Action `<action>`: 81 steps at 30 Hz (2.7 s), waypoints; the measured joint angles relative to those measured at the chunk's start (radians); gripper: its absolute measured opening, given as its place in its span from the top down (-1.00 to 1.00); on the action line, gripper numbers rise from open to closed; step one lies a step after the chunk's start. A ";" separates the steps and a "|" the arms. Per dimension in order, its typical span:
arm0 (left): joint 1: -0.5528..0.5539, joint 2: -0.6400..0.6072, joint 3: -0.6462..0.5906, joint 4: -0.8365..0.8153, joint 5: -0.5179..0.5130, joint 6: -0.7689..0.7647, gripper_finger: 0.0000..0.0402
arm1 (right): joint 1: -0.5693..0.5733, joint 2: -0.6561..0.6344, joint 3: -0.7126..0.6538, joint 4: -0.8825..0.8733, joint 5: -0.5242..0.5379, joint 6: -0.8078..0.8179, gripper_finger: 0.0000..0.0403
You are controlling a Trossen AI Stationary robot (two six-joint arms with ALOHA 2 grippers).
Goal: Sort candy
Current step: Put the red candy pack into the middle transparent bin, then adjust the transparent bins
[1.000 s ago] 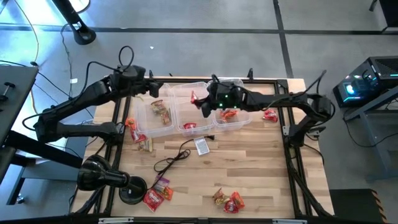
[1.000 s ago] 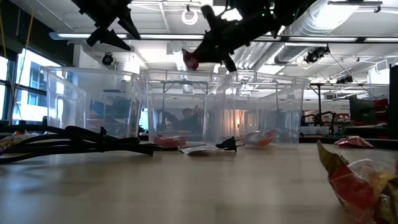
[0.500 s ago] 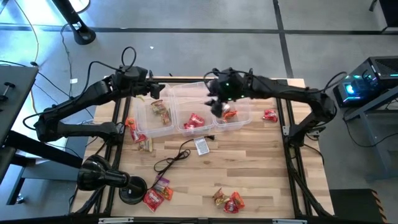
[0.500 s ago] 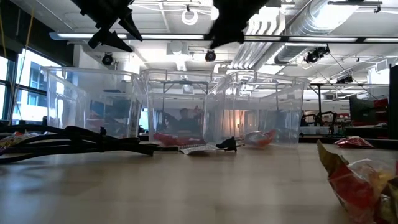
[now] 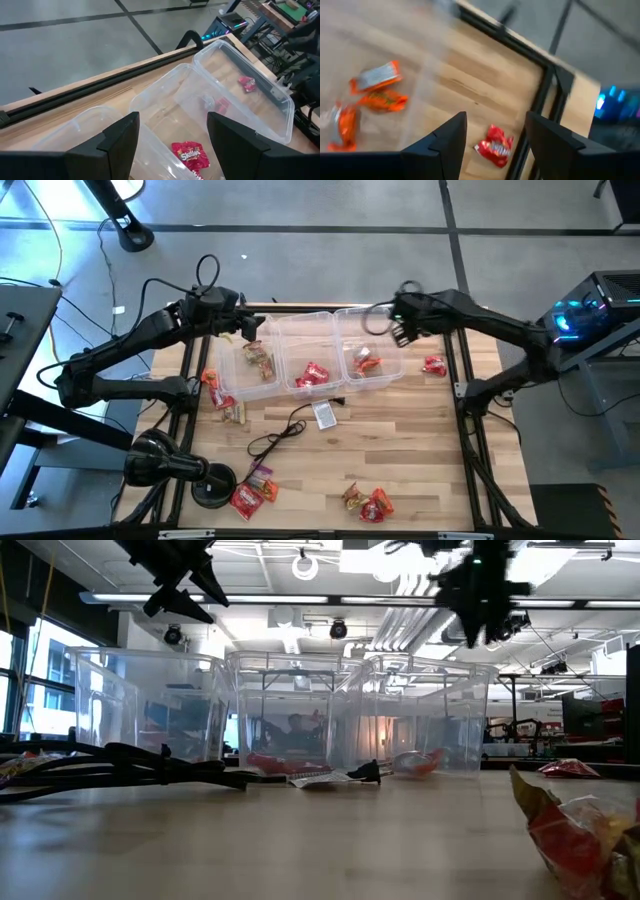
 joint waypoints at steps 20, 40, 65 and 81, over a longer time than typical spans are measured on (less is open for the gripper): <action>0.000 0.000 0.000 0.001 0.070 0.050 -0.14 | -0.187 -0.235 -0.870 0.466 -0.122 0.938 0.02; 0.000 0.000 0.000 0.012 0.079 0.049 -0.14 | -0.213 -0.263 -0.910 0.649 -0.091 0.744 0.90; -0.001 0.000 -0.001 0.377 0.155 0.048 -0.14 | 0.008 0.077 -0.238 1.343 -0.497 -0.055 0.98; -0.043 0.004 0.080 0.305 0.140 0.138 -0.13 | 0.106 0.382 -0.064 1.436 -0.651 -0.371 0.35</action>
